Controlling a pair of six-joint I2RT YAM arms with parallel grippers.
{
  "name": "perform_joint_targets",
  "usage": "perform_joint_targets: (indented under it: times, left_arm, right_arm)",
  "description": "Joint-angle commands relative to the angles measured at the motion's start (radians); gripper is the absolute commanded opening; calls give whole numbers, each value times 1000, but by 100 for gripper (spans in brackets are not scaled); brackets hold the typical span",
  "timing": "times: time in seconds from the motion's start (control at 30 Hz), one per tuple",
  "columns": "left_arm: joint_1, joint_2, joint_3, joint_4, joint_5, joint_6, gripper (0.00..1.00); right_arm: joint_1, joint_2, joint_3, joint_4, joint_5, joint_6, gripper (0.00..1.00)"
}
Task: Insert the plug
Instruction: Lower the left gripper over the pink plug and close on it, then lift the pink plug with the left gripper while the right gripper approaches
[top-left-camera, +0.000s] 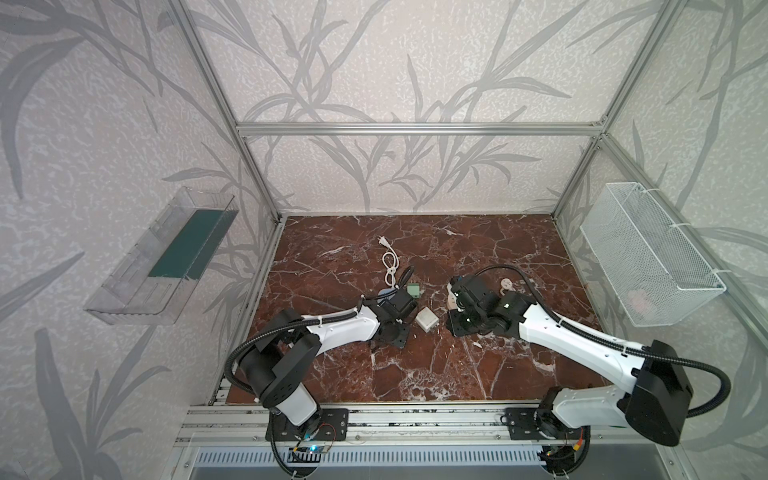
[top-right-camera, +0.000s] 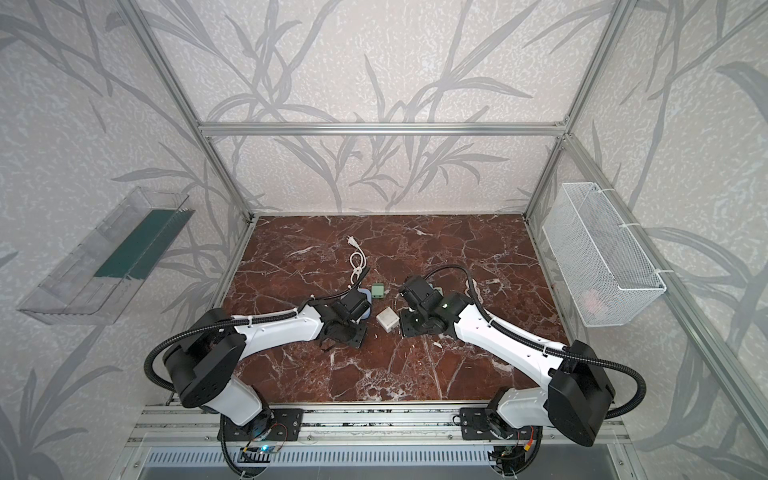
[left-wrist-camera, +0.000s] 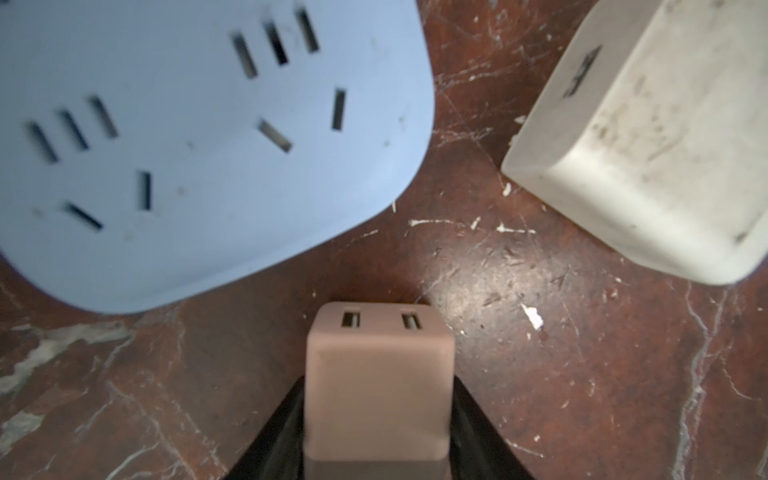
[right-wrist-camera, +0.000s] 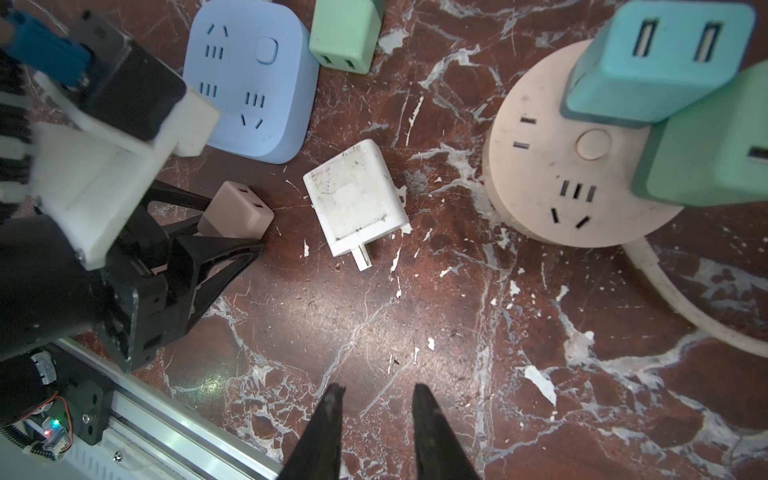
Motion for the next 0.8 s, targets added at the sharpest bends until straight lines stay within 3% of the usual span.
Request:
perform_joint_targets:
  times: [0.0, 0.03, 0.1, 0.4, 0.77]
  left_arm:
    - [-9, 5, 2, -17, -12, -3, 40]
    - [-9, 1, 2, -17, -12, -1, 33]
    - [-9, -13, 8, -28, -19, 0, 0]
    - [-19, -190, 53, -117, -13, 45, 0]
    - [-84, -437, 39, -98, 129, 156, 0]
  right_arm:
    - [-7, 5, 6, 7, -1, 1, 30]
    - [-8, 6, 8, 7, -2, -2, 30]
    - [-11, 11, 14, 3, -11, -5, 30]
    - [-16, -29, 42, -53, -113, -45, 31]
    - [-50, -174, 40, -78, -380, 2, 49]
